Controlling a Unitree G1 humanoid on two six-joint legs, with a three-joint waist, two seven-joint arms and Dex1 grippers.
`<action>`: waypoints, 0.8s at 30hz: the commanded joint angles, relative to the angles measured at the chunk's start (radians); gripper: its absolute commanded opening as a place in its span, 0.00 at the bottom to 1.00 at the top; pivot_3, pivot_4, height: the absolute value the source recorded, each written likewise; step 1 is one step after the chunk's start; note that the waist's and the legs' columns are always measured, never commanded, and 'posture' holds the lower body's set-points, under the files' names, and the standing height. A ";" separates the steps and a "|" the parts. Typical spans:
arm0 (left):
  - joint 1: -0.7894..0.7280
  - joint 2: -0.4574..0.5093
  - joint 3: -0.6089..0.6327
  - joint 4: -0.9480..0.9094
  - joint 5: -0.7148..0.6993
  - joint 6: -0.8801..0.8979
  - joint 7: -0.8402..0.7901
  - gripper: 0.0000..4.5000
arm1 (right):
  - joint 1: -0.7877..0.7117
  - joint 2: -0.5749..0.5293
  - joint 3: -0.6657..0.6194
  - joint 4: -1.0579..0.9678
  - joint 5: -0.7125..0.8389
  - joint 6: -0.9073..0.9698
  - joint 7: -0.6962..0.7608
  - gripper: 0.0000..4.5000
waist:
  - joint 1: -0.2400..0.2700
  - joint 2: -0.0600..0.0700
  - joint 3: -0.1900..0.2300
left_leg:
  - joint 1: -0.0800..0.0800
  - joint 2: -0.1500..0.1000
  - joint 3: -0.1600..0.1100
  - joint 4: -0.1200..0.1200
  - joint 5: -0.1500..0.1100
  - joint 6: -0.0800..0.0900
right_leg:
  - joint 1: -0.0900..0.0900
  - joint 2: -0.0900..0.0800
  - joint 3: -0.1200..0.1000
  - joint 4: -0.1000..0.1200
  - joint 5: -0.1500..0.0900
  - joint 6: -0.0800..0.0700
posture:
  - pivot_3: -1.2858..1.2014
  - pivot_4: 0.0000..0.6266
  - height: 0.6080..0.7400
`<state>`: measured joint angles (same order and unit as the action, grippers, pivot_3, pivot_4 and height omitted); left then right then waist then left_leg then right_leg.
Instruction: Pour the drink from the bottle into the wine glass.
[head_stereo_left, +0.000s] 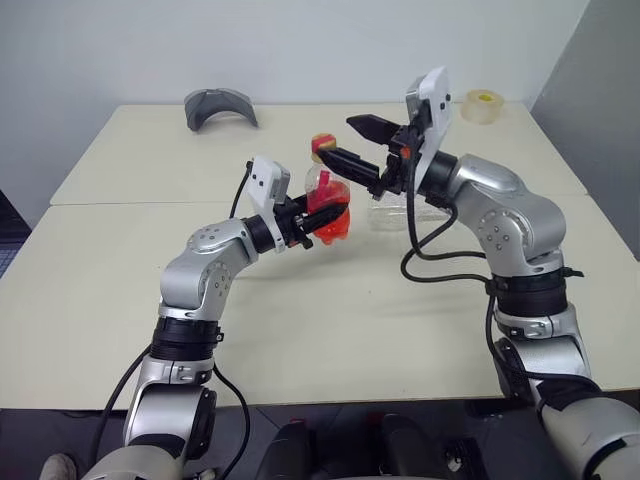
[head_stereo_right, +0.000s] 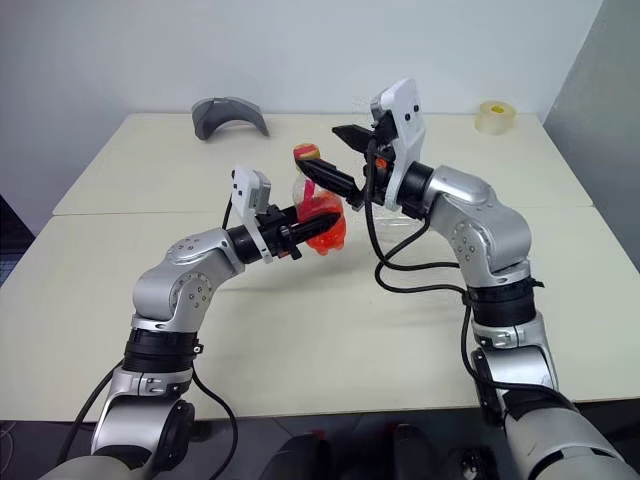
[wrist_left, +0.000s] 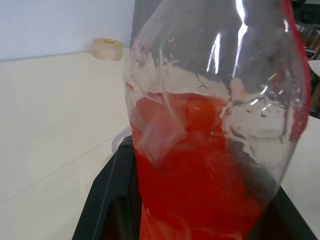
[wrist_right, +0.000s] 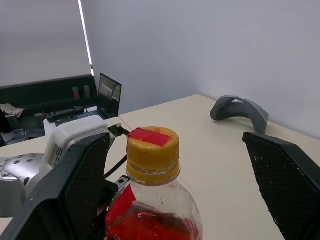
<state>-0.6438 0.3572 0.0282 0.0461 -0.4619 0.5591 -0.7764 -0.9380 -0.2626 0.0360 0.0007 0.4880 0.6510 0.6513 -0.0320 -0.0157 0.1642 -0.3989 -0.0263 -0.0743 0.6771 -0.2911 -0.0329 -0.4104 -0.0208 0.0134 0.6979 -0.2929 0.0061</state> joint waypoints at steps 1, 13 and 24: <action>-0.032 0.001 0.007 -0.041 -0.011 -0.026 -0.005 0.37 | -0.042 0.012 -0.004 0.004 -0.015 -0.043 -0.003 1.00 | 0.000 0.000 0.000 | 0.000 0.000 0.000 0.000 0.000 0.000 | 0.000 0.000 0.000 0.000 0.000 0.000 | 0.52 0.24 1.00; -0.025 0.000 0.012 -0.045 -0.011 -0.029 0.003 0.37 | -0.026 -0.027 -0.021 0.004 -0.041 -0.061 -0.004 1.00 | 0.000 0.000 0.000 | 0.000 0.000 0.000 0.000 0.000 0.000 | 0.000 0.000 0.000 0.000 0.000 0.000 | 0.52 0.24 1.00; -0.037 -0.009 0.009 -0.026 -0.007 -0.038 -0.003 0.37 | 0.053 -0.167 -0.053 -0.056 -0.029 -0.019 0.015 1.00 | -0.001 0.000 0.000 | 0.000 0.000 0.000 0.000 0.000 0.000 | 0.000 0.000 0.000 0.000 0.000 0.000 | 0.52 0.24 1.00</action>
<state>-0.6438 0.3483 0.0260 0.0465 -0.4591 0.5569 -0.7746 -0.8735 -0.4198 0.0136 -0.0154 0.4514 0.6391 0.6582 -0.0331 -0.0158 0.1641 -0.3990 -0.0262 -0.0738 0.6771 -0.2912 -0.0327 -0.4103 -0.0207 0.0137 0.6978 -0.2929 0.0061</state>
